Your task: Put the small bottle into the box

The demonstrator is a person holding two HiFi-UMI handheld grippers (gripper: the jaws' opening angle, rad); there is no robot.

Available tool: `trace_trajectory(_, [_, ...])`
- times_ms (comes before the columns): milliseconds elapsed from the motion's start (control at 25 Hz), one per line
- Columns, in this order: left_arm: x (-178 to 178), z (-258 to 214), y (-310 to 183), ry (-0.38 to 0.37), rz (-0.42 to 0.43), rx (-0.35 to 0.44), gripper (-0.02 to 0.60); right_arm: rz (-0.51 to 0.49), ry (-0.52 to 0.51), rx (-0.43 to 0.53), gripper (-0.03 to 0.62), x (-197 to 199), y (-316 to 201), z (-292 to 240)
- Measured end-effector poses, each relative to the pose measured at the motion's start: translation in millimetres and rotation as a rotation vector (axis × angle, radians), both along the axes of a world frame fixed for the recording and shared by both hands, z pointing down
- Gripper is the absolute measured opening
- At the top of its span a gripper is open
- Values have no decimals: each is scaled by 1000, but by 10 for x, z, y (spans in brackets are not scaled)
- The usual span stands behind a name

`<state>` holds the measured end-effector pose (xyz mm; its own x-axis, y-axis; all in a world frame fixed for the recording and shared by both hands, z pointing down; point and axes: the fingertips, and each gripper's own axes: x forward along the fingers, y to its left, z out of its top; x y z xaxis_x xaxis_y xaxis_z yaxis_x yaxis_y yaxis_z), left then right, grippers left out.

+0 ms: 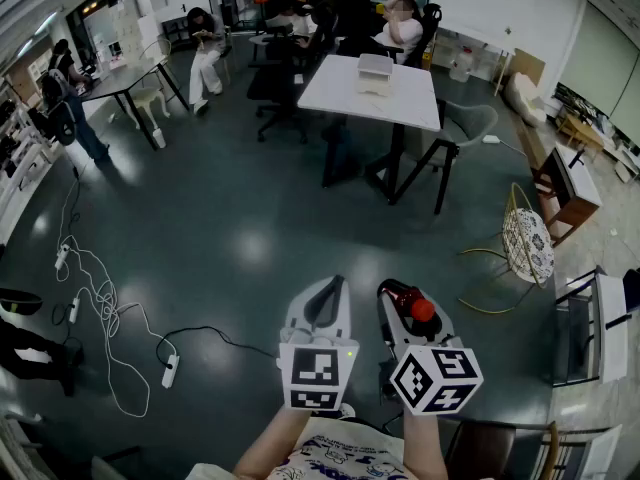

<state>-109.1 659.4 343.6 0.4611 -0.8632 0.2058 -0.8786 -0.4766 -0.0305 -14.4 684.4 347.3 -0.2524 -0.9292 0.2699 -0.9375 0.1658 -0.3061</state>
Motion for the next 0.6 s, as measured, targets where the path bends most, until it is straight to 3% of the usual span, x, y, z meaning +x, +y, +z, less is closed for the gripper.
trace_trajectory(600, [4, 12, -401, -1, -1, -9, 20, -8, -21, -27, 229, 15, -416, 74])
